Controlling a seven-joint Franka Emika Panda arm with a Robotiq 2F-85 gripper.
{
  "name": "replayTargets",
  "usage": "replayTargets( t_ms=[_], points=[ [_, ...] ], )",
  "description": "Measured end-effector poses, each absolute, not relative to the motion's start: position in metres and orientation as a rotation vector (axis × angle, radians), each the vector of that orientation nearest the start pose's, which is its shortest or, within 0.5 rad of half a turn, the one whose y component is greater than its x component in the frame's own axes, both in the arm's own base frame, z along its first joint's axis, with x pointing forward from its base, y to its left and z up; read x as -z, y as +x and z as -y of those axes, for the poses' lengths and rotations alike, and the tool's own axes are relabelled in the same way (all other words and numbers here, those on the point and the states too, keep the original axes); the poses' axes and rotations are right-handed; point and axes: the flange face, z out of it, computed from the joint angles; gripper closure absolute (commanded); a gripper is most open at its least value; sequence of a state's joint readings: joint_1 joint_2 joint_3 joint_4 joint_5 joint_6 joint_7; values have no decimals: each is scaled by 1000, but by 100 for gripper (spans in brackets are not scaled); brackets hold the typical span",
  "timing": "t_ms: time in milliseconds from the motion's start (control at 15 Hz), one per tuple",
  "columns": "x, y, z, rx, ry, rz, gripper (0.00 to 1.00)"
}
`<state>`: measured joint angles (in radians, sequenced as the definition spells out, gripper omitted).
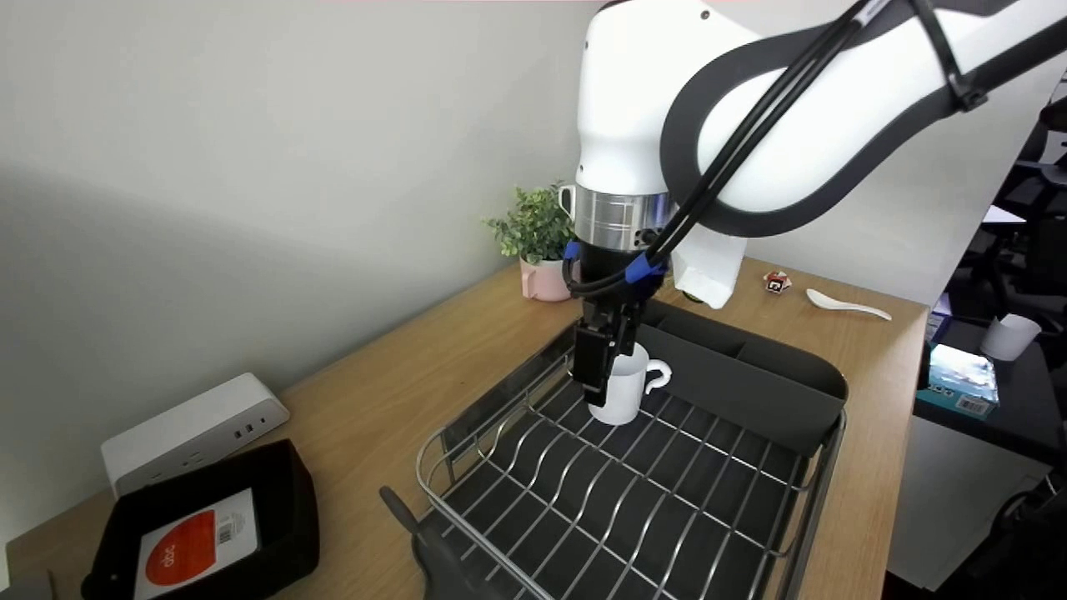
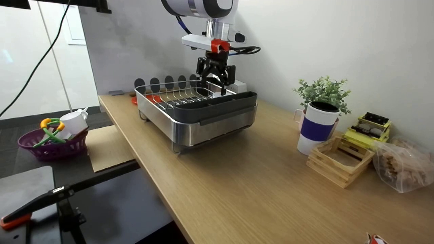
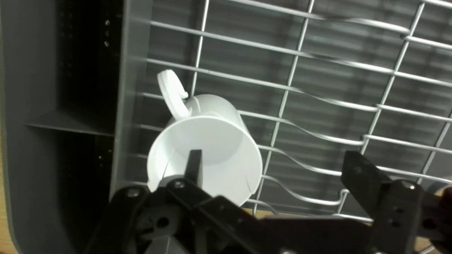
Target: Remove the white cup from the dish rack and put it on the counter top
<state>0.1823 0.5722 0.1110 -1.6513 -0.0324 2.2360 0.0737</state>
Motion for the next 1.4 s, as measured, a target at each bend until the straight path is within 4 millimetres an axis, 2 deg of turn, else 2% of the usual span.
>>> replayTargets(
  t_ms=[333,733,800,867,1400],
  points=[
    [-274,668,-191,26,-3055,582,0],
    [-266,686,-188,53,-3017,718,0],
    [-264,689,-187,56,-3013,726,25],
    [-262,692,-185,58,-3009,732,26],
    [-251,699,-182,45,-3001,712,82]
  ],
)
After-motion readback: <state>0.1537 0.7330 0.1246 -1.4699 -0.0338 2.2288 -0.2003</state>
